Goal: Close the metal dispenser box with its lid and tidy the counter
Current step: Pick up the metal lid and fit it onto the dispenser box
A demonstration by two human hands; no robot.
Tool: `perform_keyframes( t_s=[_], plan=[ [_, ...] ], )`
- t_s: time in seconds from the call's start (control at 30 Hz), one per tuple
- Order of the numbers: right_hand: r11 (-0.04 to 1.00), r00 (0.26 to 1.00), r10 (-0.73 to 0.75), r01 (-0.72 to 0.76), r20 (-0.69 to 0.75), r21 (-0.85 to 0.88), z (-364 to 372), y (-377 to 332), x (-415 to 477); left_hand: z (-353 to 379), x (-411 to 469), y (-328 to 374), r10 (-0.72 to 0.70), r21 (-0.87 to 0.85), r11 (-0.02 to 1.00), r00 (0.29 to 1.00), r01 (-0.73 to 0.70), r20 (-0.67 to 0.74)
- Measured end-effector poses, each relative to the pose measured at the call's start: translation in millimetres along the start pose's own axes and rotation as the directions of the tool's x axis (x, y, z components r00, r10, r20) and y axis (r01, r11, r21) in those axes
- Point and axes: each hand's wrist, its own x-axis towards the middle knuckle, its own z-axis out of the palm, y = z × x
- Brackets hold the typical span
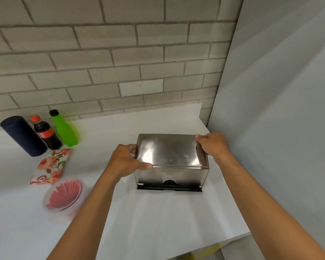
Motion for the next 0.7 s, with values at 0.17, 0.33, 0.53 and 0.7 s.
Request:
perform_keyframes(
  t_s=[0.17,0.33,0.53,0.7],
  plan=[
    [0.999,1.000,-0.012,0.013,0.006,-0.053,1.1,-2.1,-2.2,-0.6,1.8,-1.9,-0.019,0.053,0.998,0.999,0.020,-0.030],
    [0.991,1.000,-0.002,0.006,0.029,-0.133,1.9,-5.4,-4.5,-1.4,3.9,-0.2,-0.048,0.049,0.998,0.998,0.049,-0.027],
    [0.984,0.999,0.006,0.001,0.038,-0.180,2.8,-5.8,-6.2,-1.0,5.3,-2.9,-0.054,0.043,0.998,0.998,0.055,-0.018],
    [0.982,0.999,0.019,-0.010,0.044,-0.186,3.4,-5.5,-6.3,0.3,6.3,-7.4,-0.061,0.012,0.998,0.998,0.062,-0.009]
  ],
)
